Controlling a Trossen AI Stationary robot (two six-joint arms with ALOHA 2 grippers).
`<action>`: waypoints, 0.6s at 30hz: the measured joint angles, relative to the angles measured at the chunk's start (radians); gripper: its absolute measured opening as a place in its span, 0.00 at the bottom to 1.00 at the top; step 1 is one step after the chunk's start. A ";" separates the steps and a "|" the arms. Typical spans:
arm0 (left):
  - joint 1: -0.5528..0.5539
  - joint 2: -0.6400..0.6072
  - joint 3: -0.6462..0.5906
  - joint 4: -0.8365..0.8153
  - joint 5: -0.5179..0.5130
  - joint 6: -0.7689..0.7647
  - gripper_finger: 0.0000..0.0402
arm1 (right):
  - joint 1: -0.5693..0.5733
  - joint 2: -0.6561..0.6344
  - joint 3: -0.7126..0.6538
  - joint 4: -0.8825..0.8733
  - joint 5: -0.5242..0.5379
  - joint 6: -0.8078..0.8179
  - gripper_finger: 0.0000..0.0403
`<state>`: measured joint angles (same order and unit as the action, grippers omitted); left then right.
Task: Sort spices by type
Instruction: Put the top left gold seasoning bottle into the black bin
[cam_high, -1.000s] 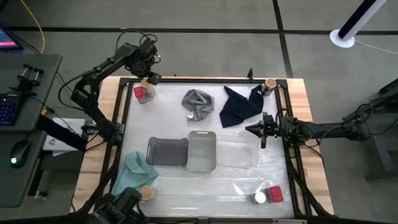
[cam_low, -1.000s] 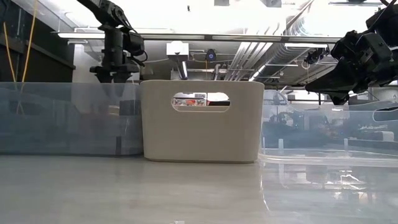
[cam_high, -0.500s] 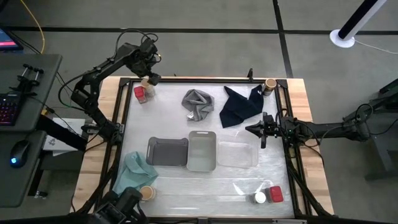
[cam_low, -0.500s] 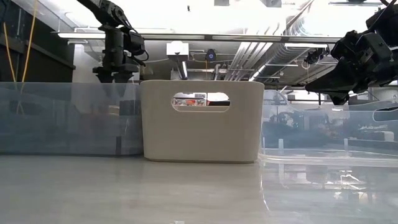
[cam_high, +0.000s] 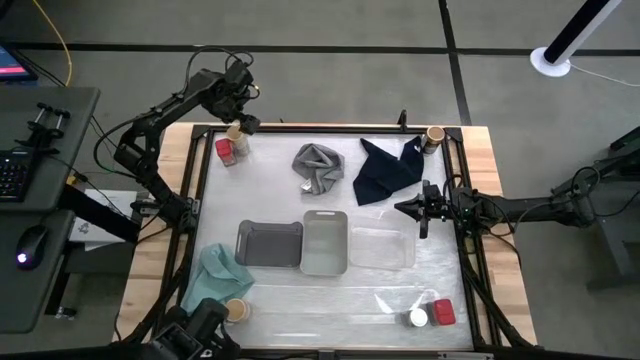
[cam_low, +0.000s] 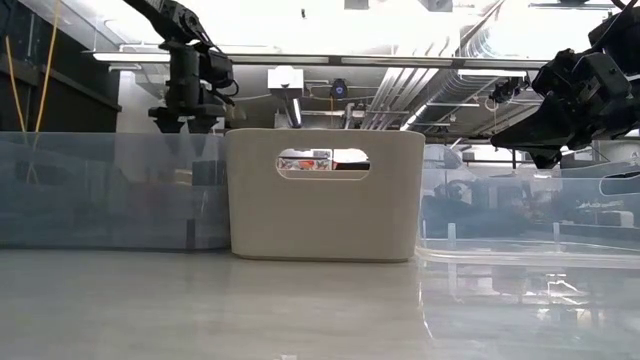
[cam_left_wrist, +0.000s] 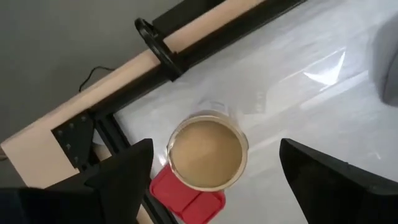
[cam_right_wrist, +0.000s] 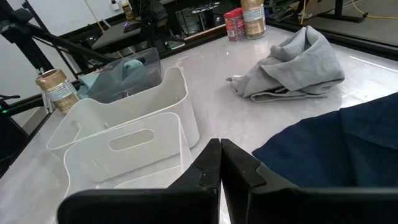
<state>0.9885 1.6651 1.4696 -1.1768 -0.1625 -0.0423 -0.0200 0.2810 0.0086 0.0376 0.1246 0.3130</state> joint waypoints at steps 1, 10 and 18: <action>0.001 0.008 0.000 -0.007 0.000 -0.006 0.84 | 0.000 0.000 0.000 0.000 0.000 0.000 0.00; 0.026 0.128 -0.001 -0.091 0.000 -0.028 0.84 | 0.000 0.000 0.000 0.000 0.000 0.000 0.00; 0.025 0.133 -0.001 -0.028 0.000 -0.051 0.84 | 0.000 0.000 0.000 0.000 0.000 0.000 0.00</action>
<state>1.0134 1.7981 1.4689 -1.2047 -0.1627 -0.0933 -0.0200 0.2810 0.0086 0.0376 0.1242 0.3130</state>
